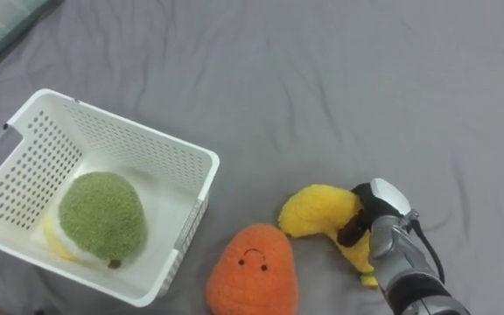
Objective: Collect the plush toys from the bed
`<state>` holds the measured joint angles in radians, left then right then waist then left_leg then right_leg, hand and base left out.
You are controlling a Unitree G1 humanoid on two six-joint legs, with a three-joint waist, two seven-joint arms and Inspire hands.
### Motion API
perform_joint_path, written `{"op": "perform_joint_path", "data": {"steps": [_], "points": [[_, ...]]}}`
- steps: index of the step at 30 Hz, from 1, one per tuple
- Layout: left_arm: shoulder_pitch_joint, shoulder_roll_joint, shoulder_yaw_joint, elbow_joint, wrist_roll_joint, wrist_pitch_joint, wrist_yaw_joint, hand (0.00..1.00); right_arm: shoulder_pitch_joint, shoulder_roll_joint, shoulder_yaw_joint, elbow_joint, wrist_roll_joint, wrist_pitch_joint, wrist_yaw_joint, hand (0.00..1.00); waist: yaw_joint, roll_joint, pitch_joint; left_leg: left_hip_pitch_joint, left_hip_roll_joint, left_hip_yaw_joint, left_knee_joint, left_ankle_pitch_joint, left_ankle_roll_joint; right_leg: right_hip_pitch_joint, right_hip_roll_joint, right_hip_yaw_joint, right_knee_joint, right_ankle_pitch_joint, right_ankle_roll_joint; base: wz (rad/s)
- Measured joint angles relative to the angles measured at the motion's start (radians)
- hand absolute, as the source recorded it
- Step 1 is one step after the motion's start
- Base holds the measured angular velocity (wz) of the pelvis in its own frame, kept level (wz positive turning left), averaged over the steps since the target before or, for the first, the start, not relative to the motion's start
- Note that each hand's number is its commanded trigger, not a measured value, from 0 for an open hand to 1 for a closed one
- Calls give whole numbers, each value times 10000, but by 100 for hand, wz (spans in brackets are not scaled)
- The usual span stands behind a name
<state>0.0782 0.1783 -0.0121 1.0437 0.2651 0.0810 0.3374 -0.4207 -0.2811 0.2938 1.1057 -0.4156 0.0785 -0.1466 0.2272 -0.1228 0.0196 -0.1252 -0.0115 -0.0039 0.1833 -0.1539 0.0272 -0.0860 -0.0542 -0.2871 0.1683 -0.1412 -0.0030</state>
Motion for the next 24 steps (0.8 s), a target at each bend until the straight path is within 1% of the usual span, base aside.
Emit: {"op": "perform_joint_path", "data": {"steps": [2,6,10,14,17,24], "points": [[-41,0,1,-2,0,-4,1,0,0,26,0,166,-56,-6,52,100,39,7,5,-2,-1,-15,13,0,0,14,-2,-20,10,4,-4,3],[66,0,1,-1,-1,-5,8,0,30,25,-3,196,-217,-3,183,100,63,59,41,-9,1,-28,12,0,-2,18,5,-39,21,12,-8,0],[78,0,2,-3,2,-20,20,0,30,20,-12,192,-223,-155,184,100,72,88,61,-31,-2,-63,-18,0,-3,6,6,-106,3,12,-8,2],[69,-1,0,-56,4,-47,13,0,28,13,-13,193,-226,-164,177,100,90,90,62,-33,-4,-93,-50,0,-3,0,5,-153,-18,11,-7,1],[125,-1,-1,-51,8,-49,-1,0,36,8,-24,193,-246,-244,167,100,12,91,62,-31,-9,-117,-45,0,-2,27,3,-191,-25,11,-6,0],[264,-3,2,-52,18,-45,-46,0,91,8,-41,189,-251,-274,150,100,-2,113,69,186,-9,-144,-37,1,-3,268,-2,-234,-45,9,-3,0]]}}
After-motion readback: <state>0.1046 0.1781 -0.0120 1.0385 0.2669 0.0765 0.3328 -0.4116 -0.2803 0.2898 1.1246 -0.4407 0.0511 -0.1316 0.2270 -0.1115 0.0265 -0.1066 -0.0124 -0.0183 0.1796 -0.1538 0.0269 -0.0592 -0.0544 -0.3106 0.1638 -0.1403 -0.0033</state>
